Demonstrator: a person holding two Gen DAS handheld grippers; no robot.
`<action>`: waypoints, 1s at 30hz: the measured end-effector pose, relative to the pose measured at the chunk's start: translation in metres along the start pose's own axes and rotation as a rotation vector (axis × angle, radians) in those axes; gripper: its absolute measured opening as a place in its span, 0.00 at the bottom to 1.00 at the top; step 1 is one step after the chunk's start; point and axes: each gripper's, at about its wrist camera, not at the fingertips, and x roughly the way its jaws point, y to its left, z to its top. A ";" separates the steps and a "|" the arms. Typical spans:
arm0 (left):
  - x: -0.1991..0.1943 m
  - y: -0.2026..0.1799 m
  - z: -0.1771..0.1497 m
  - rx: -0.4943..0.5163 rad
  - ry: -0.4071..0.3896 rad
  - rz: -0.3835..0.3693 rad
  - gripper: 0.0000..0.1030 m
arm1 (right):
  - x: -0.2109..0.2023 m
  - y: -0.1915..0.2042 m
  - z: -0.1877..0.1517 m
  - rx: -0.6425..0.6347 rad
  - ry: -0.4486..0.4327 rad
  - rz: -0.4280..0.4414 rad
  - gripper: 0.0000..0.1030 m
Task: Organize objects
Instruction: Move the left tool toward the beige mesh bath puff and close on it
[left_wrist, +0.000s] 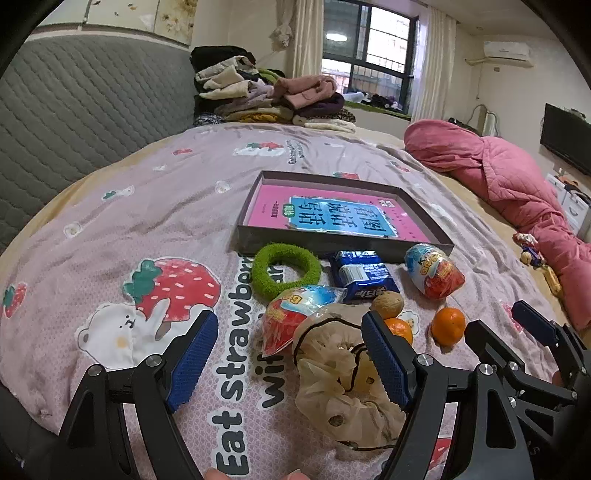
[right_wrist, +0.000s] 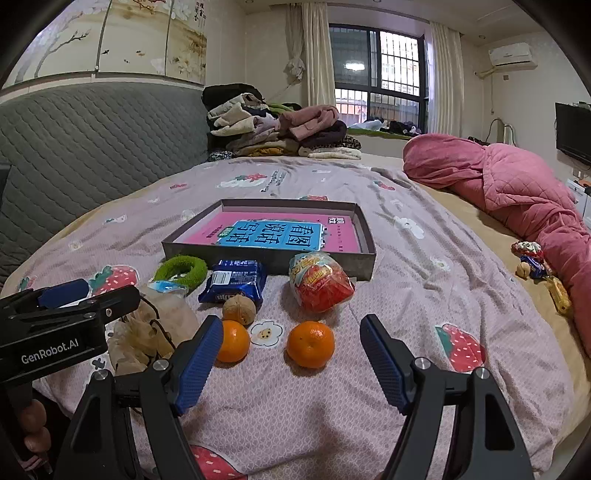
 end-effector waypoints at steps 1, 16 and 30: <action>-0.001 0.000 0.000 -0.001 -0.002 0.001 0.79 | 0.000 0.000 0.000 0.002 -0.001 0.000 0.74; -0.003 -0.005 -0.003 0.030 0.011 -0.026 0.79 | 0.001 0.000 -0.001 -0.001 0.007 0.005 0.74; 0.001 -0.003 -0.017 0.051 0.089 -0.093 0.79 | 0.002 -0.006 -0.015 -0.021 0.052 0.028 0.74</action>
